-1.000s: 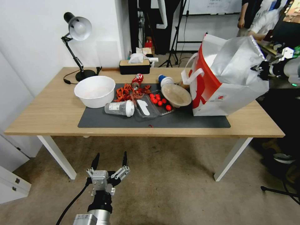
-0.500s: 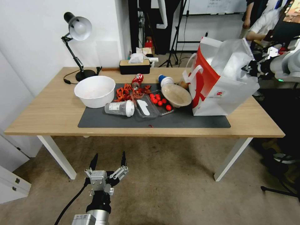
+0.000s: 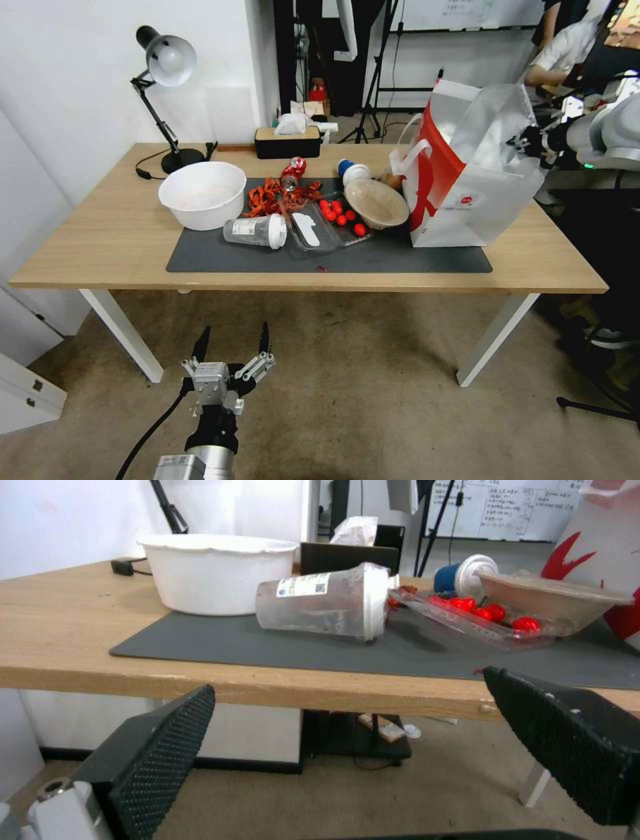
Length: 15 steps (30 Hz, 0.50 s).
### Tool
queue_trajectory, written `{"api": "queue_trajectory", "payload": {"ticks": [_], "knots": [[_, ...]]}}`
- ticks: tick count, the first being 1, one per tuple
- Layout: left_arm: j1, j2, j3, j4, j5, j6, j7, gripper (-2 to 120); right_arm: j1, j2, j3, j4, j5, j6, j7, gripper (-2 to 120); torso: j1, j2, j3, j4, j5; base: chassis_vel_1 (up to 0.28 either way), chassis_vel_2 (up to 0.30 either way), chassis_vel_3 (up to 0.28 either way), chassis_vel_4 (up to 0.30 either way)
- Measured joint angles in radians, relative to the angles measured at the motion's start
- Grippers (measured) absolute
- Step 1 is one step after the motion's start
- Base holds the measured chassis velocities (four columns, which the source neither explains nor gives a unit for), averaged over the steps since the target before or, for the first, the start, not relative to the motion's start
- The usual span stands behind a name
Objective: Pick up the food delivery bag from the floor and place it on the table.
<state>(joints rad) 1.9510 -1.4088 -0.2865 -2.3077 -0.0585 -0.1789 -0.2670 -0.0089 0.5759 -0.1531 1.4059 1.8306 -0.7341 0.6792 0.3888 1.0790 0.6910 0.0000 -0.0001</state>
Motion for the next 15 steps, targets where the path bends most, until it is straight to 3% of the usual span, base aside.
{"api": "queue_trajectory", "payload": {"ticks": [15], "knots": [[0.011,-0.003,-0.001,-0.016,0.006,-0.003,-0.001,100,0.014,-0.017,0.002,0.039,-0.059,0.001,-0.022,92,0.000,0.000,0.000,0.0000,0.0002,0.000,0.000,0.000,0.000]]}}
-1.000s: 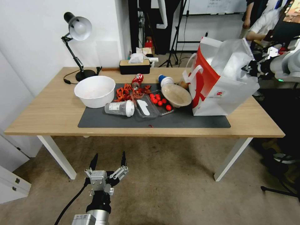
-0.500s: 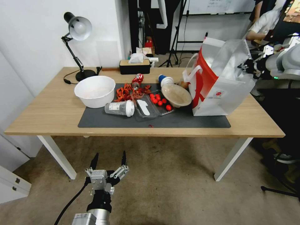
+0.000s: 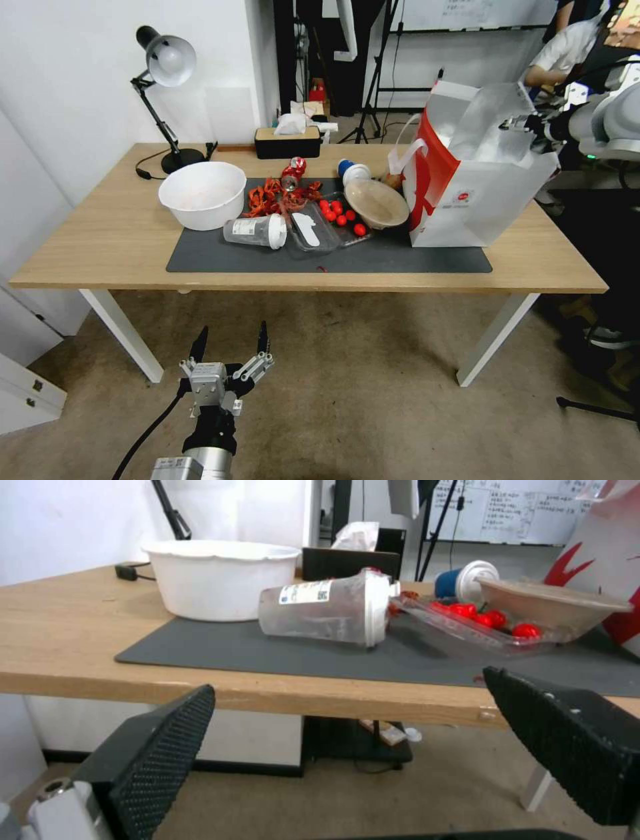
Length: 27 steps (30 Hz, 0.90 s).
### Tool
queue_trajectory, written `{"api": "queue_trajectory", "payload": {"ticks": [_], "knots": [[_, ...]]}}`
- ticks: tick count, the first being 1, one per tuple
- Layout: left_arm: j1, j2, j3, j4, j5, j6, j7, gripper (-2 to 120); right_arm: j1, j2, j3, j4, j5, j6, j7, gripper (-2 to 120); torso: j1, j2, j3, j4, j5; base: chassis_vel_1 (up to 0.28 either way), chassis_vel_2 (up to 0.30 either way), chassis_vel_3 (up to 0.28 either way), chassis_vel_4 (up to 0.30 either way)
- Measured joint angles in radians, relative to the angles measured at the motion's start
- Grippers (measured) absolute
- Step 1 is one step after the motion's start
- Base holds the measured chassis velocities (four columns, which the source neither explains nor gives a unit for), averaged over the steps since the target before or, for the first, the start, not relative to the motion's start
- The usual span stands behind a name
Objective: Pick up the food delivery bag from the floor and place it on the table.
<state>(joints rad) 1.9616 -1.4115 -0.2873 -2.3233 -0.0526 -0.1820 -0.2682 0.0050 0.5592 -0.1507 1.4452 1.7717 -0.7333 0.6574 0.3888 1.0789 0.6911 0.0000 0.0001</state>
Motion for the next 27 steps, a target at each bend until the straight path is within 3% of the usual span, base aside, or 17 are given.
{"api": "queue_trajectory", "payload": {"ticks": [2,6,14,27], "knots": [[0.003,-0.002,0.001,0.000,0.004,-0.003,0.000,100,-0.009,-0.005,0.013,0.010,-0.002,0.003,-0.004,99,0.000,0.000,0.000,0.0000,-0.0004,0.000,0.000,0.000,0.000],[0.009,-0.006,0.004,0.000,0.009,-0.005,0.000,100,-0.049,-0.013,0.043,0.028,-0.027,0.031,-0.023,100,0.000,0.000,0.000,0.0000,-0.0002,0.000,0.000,0.000,0.000],[0.017,-0.007,0.010,-0.003,0.013,0.002,0.008,100,-0.116,-0.022,0.092,0.050,-0.096,0.052,-0.052,100,0.000,0.000,0.000,-0.0002,0.0000,0.000,0.000,0.000,0.000],[0.002,0.002,0.009,0.005,0.005,0.004,0.001,100,-0.109,-0.024,0.081,0.076,-0.185,0.067,-0.077,100,0.000,0.000,0.000,0.0001,-0.0002,0.000,0.000,0.000,0.000]]}}
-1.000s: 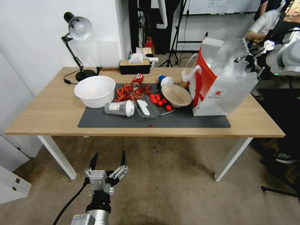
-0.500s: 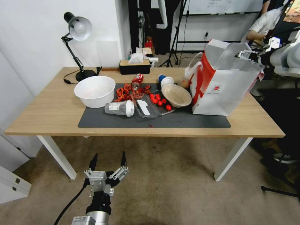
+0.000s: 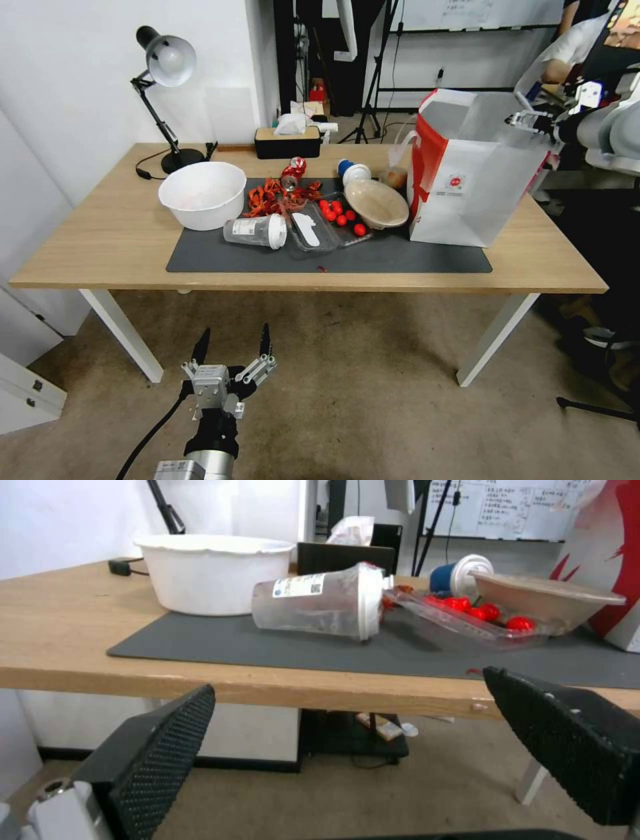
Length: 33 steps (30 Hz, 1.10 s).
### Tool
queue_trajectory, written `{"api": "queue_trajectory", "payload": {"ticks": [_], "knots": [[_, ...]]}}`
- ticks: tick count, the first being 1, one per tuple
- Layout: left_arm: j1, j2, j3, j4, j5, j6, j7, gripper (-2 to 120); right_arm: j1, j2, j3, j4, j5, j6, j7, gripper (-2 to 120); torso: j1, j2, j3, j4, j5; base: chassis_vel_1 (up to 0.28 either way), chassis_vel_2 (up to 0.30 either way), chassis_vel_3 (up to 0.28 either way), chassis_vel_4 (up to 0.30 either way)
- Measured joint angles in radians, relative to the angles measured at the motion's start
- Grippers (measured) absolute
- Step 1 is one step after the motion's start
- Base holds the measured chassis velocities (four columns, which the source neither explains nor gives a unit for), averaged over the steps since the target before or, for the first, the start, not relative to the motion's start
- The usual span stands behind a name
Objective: Pick up the food delivery bag from the floor and place it on the table.
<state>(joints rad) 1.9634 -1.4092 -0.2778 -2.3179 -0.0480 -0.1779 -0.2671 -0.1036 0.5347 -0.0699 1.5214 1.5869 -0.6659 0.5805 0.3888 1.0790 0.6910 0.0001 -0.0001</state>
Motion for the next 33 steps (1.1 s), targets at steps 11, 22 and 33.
{"api": "queue_trajectory", "payload": {"ticks": [11,22,33], "knots": [[-0.013,0.005,-0.002,0.000,-0.008,0.001,-0.002,100,-0.027,-0.042,0.013,0.055,-0.122,0.082,-0.036,100,0.000,0.000,0.000,-0.0004,0.0000,0.000,0.000,0.000,0.000],[-0.023,0.008,-0.010,-0.011,-0.022,0.000,0.018,100,-0.333,-0.119,0.265,0.244,-0.258,0.254,-0.102,100,0.000,0.000,0.000,-0.0001,0.0001,0.000,0.000,0.000,0.000],[-0.041,0.012,-0.016,-0.013,-0.042,-0.003,0.048,100,-0.788,-0.127,0.545,0.484,-0.500,0.539,-0.133,100,0.000,0.000,0.000,0.0000,0.0001,0.000,0.000,0.000,0.000]]}}
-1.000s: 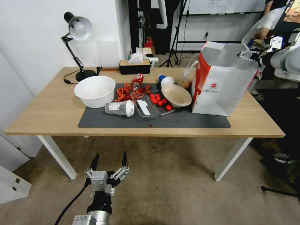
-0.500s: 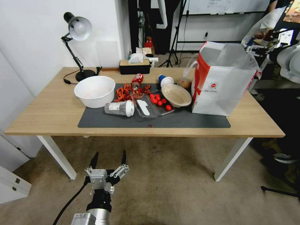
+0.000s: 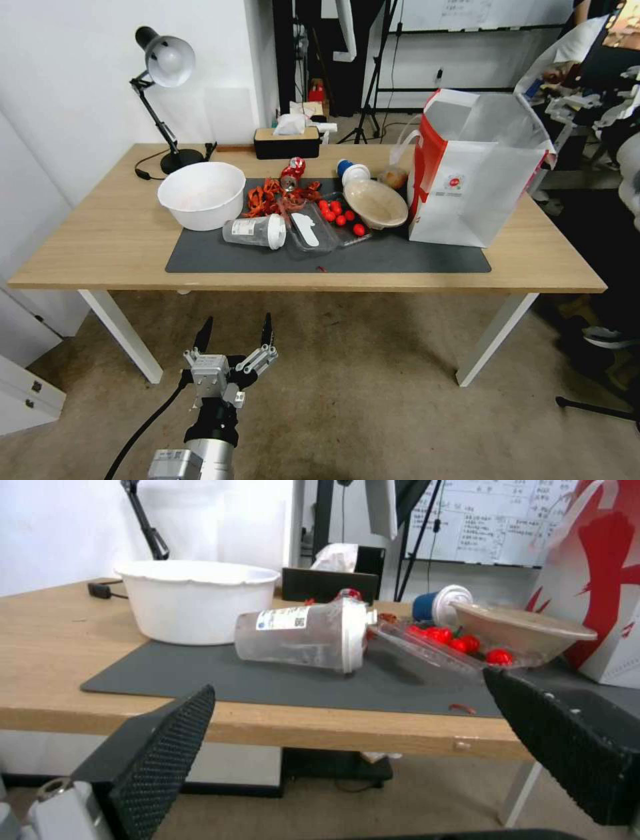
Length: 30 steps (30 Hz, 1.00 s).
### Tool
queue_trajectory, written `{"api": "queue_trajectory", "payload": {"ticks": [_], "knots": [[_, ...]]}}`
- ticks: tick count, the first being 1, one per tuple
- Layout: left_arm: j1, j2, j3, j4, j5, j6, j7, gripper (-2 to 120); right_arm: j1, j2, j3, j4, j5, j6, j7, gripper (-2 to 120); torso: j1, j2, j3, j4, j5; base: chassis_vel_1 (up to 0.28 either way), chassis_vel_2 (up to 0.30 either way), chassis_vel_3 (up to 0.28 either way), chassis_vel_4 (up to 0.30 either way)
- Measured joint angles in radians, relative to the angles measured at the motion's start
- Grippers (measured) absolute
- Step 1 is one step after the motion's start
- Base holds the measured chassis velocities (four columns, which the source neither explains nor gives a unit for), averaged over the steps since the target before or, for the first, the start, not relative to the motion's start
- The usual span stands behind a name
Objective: Pick up the food delivery bag from the floor and place it on the table.
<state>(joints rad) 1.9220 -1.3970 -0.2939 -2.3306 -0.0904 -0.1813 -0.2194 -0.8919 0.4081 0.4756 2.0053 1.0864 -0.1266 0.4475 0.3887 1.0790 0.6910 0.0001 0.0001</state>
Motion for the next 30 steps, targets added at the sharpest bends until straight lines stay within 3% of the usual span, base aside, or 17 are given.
{"api": "queue_trajectory", "payload": {"ticks": [3,13,30], "knots": [[-0.003,-0.003,0.000,0.000,-0.004,-0.002,0.004,100,-0.078,0.061,0.008,0.064,-0.093,0.085,0.032,100,0.000,0.000,0.000,-0.0002,-0.0001,0.000,0.000,0.000,0.000],[0.006,-0.021,-0.001,-0.004,0.004,-0.009,0.005,100,-0.132,0.157,-0.054,0.122,-0.209,0.233,0.041,100,0.000,0.000,0.000,0.0000,-0.0003,0.000,0.000,0.000,0.000],[0.012,-0.029,-0.001,-0.009,0.015,-0.010,0.012,100,-0.284,0.228,-0.038,0.200,-0.376,0.321,0.028,100,0.000,0.000,0.000,-0.0001,-0.0002,0.000,0.000,0.000,0.000]]}}
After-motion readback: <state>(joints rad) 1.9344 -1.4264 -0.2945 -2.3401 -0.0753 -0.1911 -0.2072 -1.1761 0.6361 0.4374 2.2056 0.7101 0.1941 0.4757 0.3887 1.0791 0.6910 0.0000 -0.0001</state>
